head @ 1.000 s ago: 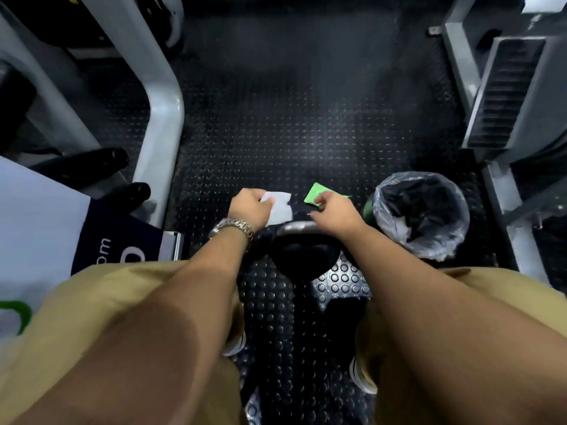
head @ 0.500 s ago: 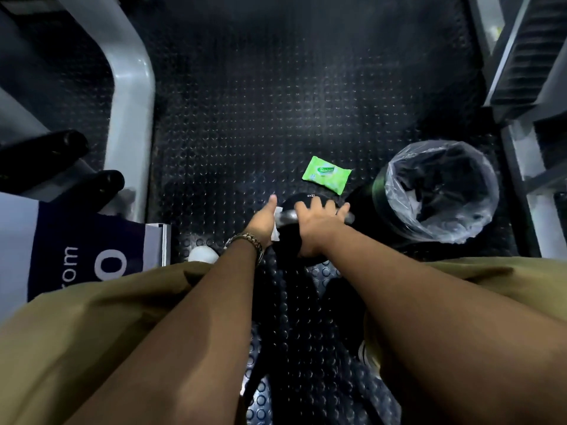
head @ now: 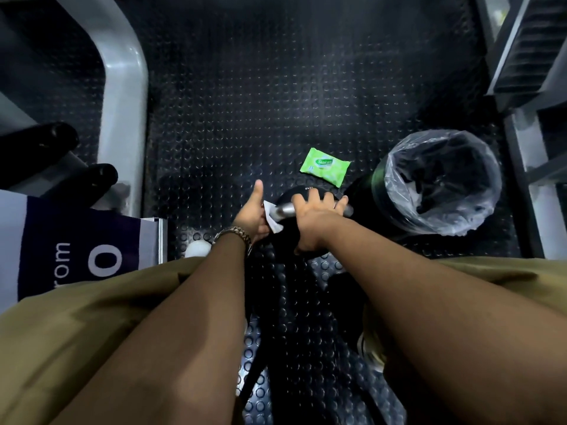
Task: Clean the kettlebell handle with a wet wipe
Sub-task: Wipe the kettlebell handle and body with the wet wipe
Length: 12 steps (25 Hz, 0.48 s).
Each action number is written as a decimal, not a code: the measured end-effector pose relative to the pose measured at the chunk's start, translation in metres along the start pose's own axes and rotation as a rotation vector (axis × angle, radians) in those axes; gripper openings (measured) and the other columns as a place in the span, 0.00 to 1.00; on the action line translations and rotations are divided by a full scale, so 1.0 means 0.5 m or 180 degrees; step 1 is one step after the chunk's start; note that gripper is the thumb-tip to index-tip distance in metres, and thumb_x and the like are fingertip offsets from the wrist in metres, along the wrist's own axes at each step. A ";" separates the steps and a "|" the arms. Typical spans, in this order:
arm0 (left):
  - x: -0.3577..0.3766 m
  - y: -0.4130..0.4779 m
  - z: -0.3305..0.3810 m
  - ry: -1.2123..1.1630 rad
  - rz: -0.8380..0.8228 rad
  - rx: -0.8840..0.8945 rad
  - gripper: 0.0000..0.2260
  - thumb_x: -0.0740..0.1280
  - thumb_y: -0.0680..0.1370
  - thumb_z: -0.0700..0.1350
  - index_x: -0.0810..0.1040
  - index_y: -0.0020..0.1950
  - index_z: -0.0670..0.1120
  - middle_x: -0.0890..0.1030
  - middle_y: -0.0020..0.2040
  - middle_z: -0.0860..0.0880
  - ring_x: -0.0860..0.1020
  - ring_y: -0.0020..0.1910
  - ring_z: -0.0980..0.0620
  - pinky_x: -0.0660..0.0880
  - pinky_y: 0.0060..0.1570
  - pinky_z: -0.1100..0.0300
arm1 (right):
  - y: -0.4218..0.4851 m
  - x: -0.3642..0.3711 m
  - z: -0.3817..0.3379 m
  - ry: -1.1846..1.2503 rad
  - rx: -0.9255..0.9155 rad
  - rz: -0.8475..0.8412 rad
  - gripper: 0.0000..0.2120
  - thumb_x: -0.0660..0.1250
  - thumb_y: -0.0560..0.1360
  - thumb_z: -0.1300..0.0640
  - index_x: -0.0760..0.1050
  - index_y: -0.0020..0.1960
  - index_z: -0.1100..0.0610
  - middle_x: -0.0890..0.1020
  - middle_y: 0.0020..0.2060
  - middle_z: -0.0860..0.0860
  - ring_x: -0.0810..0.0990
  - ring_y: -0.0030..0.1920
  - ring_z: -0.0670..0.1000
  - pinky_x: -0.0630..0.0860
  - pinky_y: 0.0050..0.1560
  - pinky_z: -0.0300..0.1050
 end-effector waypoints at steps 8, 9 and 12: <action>0.026 0.026 -0.031 0.0143 -0.0518 -0.0204 0.49 0.55 0.62 0.86 0.80 0.62 0.48 0.81 0.54 0.41 0.80 0.45 0.44 0.75 0.39 0.56 | 0.007 -0.001 -0.004 -0.0070 0.0064 -0.0156 0.51 0.84 0.58 0.42 0.58 0.72 0.48 0.61 0.71 0.55 0.61 0.73 0.65 0.48 0.74 0.78; 0.024 0.030 -0.030 0.0203 -0.0528 -0.0274 0.52 0.57 0.61 0.87 0.80 0.64 0.47 0.82 0.53 0.42 0.82 0.43 0.46 0.76 0.39 0.57 | 0.010 -0.002 -0.004 -0.0095 0.0090 -0.0189 0.52 0.84 0.58 0.42 0.58 0.72 0.48 0.60 0.72 0.56 0.60 0.73 0.65 0.48 0.73 0.78; 0.012 0.006 0.001 0.0351 -0.0777 -0.0294 0.48 0.55 0.65 0.85 0.83 0.49 0.41 0.83 0.44 0.42 0.81 0.39 0.46 0.77 0.43 0.57 | 0.012 -0.007 -0.007 -0.0171 0.0168 -0.0302 0.54 0.85 0.56 0.42 0.58 0.72 0.48 0.59 0.73 0.56 0.59 0.74 0.65 0.49 0.73 0.78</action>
Point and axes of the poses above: each hand's wrist, its own y-axis towards the middle knuckle, its own x-axis out of the palm, z = x × y, the point moved 4 cm from there along y, towards the middle knuckle
